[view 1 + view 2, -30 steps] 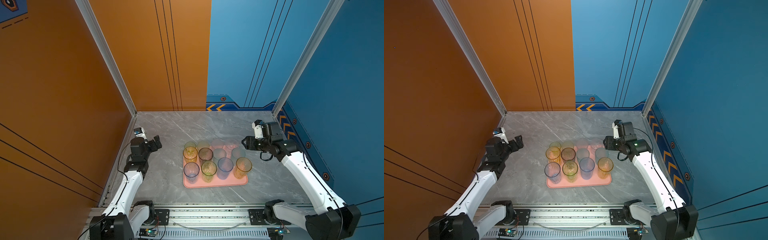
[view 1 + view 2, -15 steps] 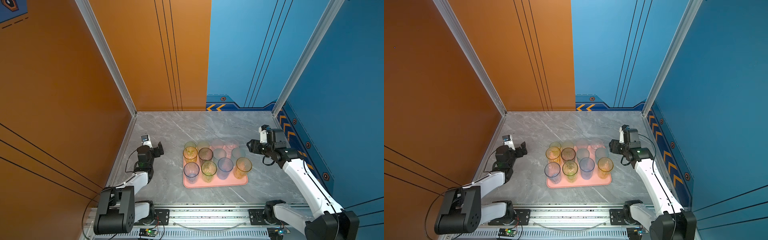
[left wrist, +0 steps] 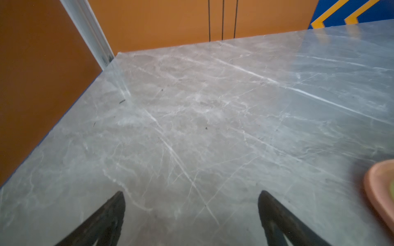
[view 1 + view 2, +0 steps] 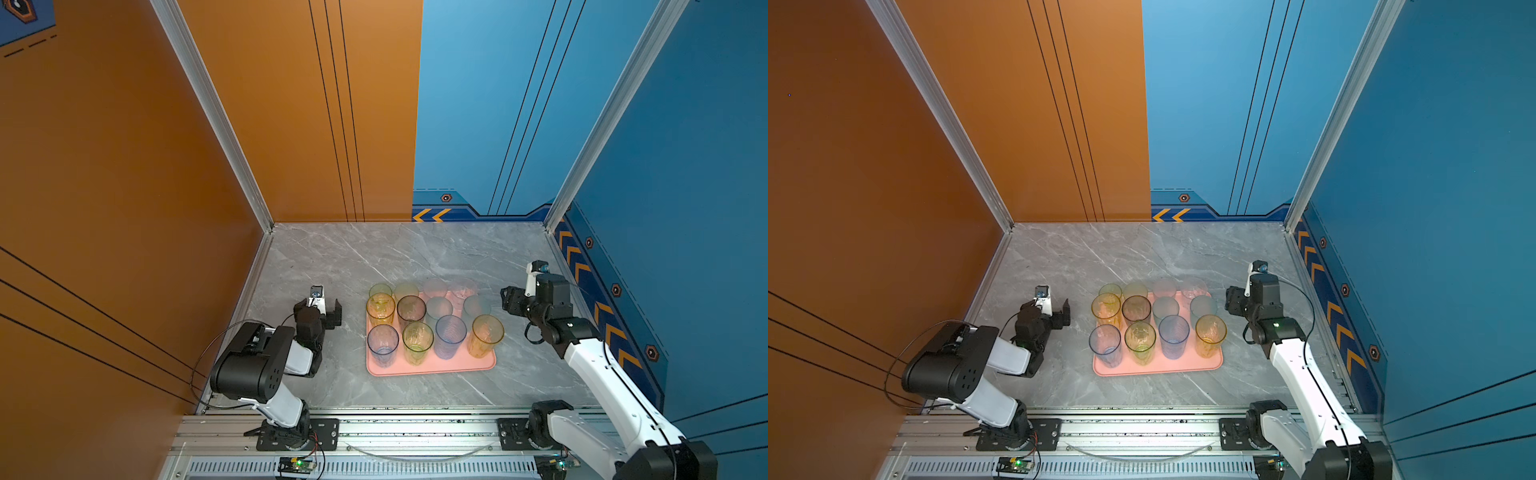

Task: Place the glasses into the tray
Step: Reset both arms

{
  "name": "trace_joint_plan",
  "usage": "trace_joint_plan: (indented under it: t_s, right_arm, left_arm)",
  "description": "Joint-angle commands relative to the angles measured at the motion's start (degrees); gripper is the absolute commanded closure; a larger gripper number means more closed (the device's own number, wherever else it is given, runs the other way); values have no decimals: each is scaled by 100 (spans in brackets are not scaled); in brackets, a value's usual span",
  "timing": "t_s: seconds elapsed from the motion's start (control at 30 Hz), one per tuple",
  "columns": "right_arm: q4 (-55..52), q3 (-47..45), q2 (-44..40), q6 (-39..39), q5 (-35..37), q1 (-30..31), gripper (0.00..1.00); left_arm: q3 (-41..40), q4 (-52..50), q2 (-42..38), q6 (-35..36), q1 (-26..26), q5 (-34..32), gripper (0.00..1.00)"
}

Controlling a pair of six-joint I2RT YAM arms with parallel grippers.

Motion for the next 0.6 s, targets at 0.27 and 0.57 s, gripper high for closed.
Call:
trace_joint_plan:
  t_s: [0.27,0.57]
  right_arm:
    - [3264,-2011,-776,-402,1173,-129,24]
    - [4671,-2278,541,-512,1178,-367,24]
  left_arm:
    - [746,-1027,-230,-62,246,-126,2]
    - [667,-688,-148,17,128,-425,3]
